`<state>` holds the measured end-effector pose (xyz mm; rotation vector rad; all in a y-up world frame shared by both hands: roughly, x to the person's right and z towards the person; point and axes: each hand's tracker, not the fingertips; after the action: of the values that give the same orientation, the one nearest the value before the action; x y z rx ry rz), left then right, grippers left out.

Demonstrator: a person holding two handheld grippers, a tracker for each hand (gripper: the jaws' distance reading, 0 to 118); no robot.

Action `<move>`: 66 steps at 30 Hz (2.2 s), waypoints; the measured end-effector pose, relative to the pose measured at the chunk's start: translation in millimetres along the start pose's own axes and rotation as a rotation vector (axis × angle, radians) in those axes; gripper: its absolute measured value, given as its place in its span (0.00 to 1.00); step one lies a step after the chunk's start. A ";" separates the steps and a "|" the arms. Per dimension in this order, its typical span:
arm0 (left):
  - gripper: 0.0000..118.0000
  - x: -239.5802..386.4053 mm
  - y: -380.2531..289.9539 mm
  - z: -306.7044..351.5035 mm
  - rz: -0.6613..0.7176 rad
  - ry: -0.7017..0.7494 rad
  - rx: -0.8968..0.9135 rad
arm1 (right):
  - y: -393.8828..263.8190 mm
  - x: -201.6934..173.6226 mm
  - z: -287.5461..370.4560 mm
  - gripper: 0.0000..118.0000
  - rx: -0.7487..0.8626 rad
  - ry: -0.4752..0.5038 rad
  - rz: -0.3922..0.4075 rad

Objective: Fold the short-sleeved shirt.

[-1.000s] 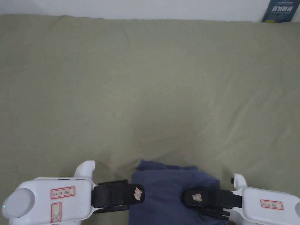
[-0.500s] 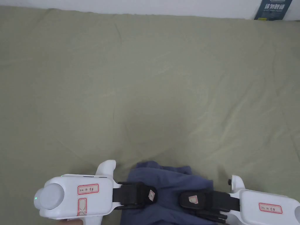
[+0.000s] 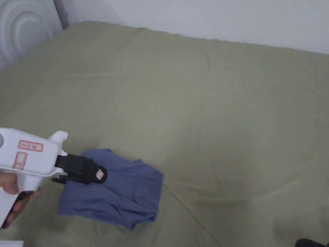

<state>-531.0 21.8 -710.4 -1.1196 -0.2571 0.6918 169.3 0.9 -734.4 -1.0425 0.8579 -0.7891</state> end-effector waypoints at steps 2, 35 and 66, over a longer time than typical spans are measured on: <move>0.23 -30.6 23.2 16.6 0.043 -0.026 -0.023 | 4.3 -4.3 -1.2 0.00 0.015 -0.032 0.011; 0.00 301.0 -113.1 -25.5 -0.372 0.236 0.631 | -15.5 -153.7 30.3 0.00 0.470 -0.725 0.676; 0.54 389.4 -205.3 -16.3 -0.483 0.368 0.995 | -69.9 -209.5 87.3 0.60 0.804 -0.833 0.765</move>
<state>-146.5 201.0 -591.7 -0.1874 0.1389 0.1097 142.5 195.6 -601.0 -0.1971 0.1175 0.0275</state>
